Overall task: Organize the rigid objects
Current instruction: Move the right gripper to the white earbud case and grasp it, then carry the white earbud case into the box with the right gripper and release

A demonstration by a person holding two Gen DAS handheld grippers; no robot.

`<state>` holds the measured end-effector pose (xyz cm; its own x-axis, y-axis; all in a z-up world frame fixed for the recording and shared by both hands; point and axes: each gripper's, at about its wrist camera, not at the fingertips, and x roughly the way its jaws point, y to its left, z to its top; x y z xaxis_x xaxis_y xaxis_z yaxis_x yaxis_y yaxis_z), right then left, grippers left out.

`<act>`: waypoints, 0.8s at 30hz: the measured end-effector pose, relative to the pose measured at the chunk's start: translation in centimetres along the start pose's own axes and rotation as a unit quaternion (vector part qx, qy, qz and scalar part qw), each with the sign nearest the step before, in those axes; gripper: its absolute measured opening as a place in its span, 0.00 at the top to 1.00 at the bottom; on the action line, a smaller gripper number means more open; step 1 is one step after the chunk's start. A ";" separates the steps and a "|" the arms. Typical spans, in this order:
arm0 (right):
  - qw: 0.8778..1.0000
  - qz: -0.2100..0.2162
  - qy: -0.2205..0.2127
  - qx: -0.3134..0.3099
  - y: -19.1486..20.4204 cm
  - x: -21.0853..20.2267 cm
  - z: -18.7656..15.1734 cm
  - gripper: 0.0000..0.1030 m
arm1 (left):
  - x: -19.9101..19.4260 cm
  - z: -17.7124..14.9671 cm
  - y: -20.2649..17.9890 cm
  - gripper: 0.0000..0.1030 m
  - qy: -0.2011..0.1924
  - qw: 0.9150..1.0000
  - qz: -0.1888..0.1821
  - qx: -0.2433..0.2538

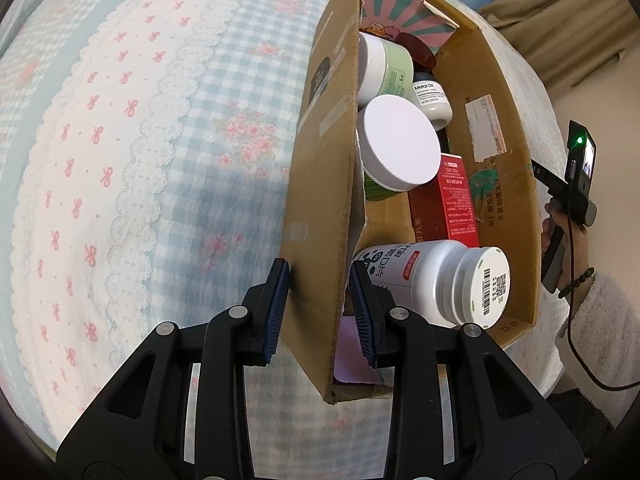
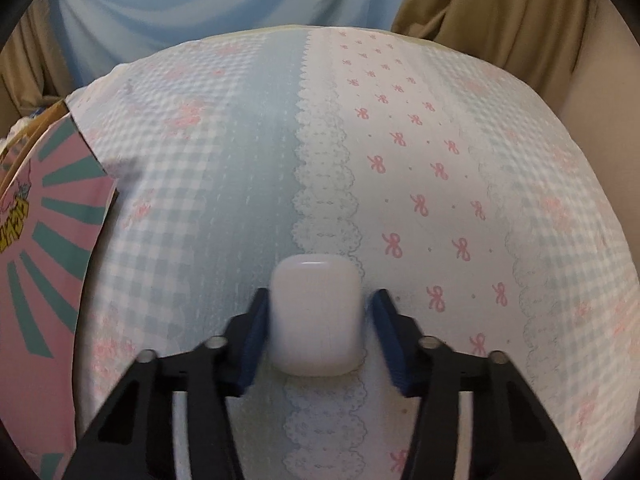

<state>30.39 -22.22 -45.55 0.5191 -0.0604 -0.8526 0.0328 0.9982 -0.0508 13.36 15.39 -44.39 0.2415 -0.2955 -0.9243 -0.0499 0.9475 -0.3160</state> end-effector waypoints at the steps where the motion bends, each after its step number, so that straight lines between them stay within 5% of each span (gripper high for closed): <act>1: 1.000 -0.001 0.000 -0.002 0.0 -0.1 0.1 0.60 | 0.0 0.0 0.0 0.73 0.000 1.000 0.000 0.000; 13: 1.000 0.001 0.005 0.023 -0.6 -1.0 0.3 0.60 | 0.2 0.6 -0.1 0.73 0.008 1.000 0.003 0.014; 24: 0.997 0.008 0.001 0.075 -2.0 -9.3 2.7 0.60 | 0.4 1.2 -0.8 0.73 0.029 0.999 0.009 0.040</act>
<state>27.85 -23.64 -36.14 0.5197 -0.0451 -0.8532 0.1528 0.9874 0.0409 14.67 14.68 -44.26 0.1843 -0.2837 -0.9410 0.0242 0.9585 -0.2842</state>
